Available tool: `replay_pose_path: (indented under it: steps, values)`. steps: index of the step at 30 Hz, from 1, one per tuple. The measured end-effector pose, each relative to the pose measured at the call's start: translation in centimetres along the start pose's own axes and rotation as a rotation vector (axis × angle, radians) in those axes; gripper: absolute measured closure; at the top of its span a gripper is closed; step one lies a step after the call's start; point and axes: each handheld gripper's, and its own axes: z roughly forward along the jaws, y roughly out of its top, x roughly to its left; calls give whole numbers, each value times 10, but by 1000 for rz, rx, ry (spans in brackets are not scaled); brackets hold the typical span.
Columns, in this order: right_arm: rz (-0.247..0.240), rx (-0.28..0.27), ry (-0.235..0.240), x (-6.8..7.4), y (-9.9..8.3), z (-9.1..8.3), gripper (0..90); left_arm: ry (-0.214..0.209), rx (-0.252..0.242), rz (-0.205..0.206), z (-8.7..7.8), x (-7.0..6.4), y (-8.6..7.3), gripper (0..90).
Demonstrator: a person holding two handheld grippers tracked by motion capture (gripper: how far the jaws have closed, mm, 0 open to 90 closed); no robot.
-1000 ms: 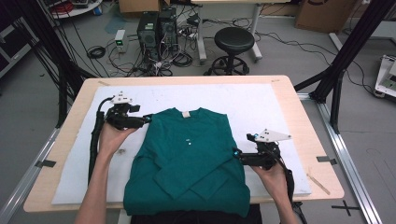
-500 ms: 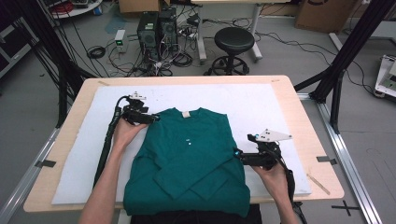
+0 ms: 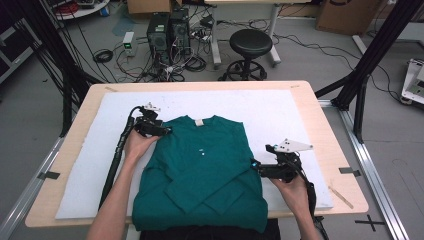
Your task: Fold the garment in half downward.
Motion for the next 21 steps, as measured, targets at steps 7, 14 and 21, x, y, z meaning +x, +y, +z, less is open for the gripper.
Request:
replay_pose_path:
  steps: [7,14,21]
  values:
    - [8,-3,-1,-1,0,-2,200,-38,-31,-1,-3,2,-6,643]
    - [12,-2,1,-2,-1,0,200,-86,-64,-22,-4,7,-12,822]
    - [38,-6,-3,-11,4,4,200,-98,-96,-57,-4,9,-17,834]
